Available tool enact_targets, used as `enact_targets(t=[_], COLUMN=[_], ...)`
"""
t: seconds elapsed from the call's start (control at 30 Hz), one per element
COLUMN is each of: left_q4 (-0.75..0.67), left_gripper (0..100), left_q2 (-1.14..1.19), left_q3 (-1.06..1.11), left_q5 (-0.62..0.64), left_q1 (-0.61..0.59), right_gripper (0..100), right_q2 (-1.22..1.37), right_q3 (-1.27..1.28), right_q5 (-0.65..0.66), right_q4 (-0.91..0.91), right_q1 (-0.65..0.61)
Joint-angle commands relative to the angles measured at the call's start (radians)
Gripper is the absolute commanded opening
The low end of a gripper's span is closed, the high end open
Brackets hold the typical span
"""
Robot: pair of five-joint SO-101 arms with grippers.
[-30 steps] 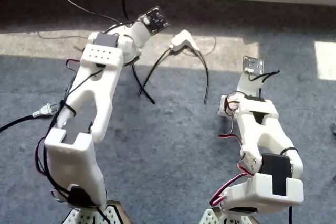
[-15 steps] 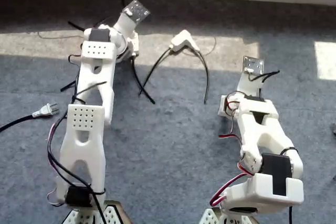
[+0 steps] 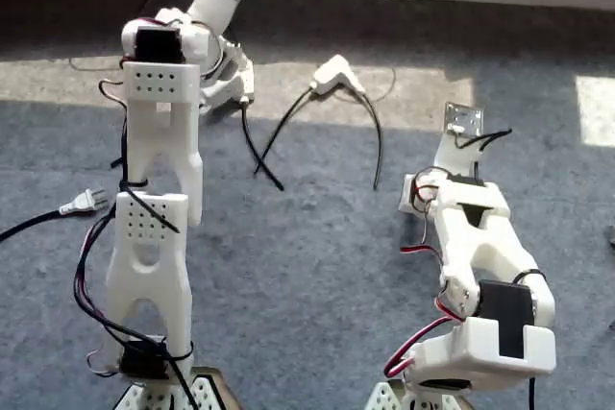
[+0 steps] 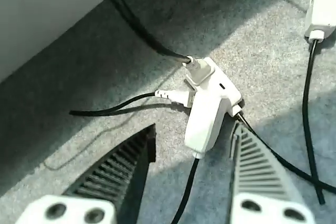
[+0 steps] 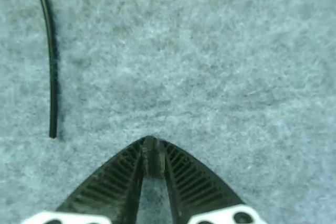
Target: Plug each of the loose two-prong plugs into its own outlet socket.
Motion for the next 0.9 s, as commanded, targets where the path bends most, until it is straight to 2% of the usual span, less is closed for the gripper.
enact_targets(t=[0.0, 0.27, 0.57, 0.7, 0.87], left_q4=[0.144, 0.160, 0.163, 0.163, 0.161], left_gripper=[24, 23, 23, 23, 23], left_q2=[-0.189, -0.252, -0.315, -0.455, -0.746], left_q3=[-0.038, -0.036, 0.117, 0.315, 0.762], left_q5=[-0.078, -0.106, -0.100, -0.100, -0.100], left_q1=[-0.007, -0.242, -0.455, -0.533, -0.568], right_gripper=[0.8, 0.8, 1.0, 5.1, 18.5], right_q2=[-0.035, -0.035, -0.041, -0.042, 0.005], right_q3=[-0.010, -0.008, -0.008, -0.084, -0.406], right_q5=[-0.002, -0.002, -0.011, -0.009, 0.025], right_q4=[-0.028, -0.028, -0.022, 0.099, 0.433], right_q1=[-0.004, -0.004, 0.036, 0.107, 0.283])
